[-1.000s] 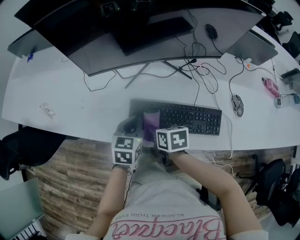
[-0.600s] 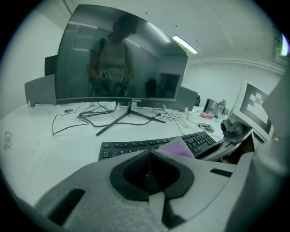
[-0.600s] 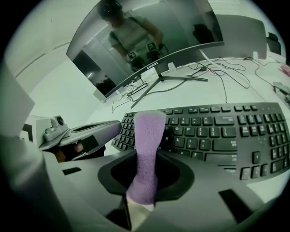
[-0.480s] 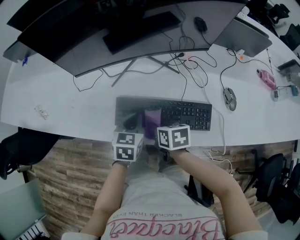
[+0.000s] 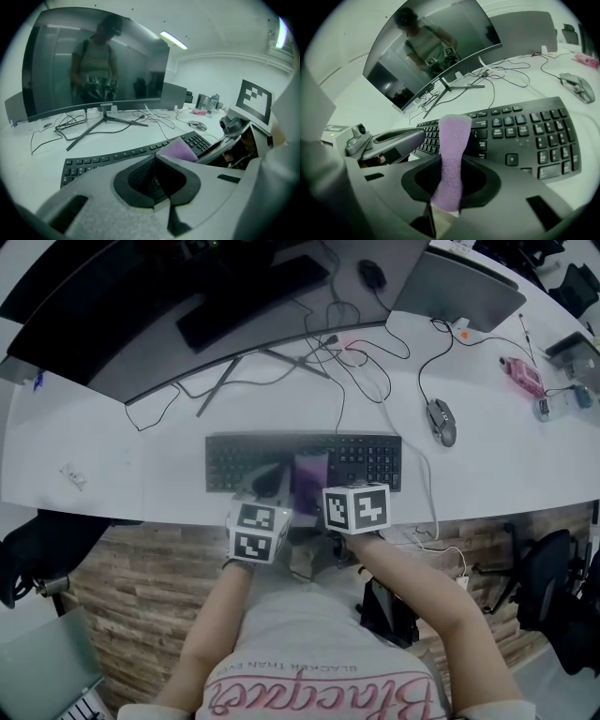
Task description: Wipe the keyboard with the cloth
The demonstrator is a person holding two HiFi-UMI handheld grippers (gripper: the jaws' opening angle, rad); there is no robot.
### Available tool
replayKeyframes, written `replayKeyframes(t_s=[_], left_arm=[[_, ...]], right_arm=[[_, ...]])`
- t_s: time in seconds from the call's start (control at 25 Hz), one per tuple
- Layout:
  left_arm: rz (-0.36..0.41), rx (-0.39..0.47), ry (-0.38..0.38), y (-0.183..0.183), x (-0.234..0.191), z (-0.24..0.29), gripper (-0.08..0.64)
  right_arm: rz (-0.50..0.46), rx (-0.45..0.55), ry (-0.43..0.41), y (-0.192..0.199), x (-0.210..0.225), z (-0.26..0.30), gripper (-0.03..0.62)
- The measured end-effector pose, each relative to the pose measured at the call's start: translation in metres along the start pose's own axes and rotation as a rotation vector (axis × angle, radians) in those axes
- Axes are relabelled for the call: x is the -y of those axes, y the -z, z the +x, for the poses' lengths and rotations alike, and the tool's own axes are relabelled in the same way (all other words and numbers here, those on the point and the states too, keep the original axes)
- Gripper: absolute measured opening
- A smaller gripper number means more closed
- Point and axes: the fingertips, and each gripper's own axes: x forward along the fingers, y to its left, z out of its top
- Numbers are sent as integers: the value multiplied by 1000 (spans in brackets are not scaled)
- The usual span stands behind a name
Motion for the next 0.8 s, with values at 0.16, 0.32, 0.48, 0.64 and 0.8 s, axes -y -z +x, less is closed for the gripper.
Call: replayKeyframes(t_s=[0.16, 0.32, 0.48, 0.64, 0.8], left_arm=[[35, -9, 26, -4, 20, 9, 5], [56, -10, 48, -9, 37, 16, 5], [74, -13, 68, -13, 54, 22, 5], [89, -16, 84, -14, 68, 27, 5], [97, -23, 93, -13, 80, 32, 5]], right_arm=[[21, 2, 21, 0, 23, -16, 91], [32, 7, 40, -1, 47, -33, 91], [60, 15, 43, -1, 68, -49, 91], [58, 26, 69, 0, 89, -63, 91], [91, 40, 89, 0, 110, -78, 91]])
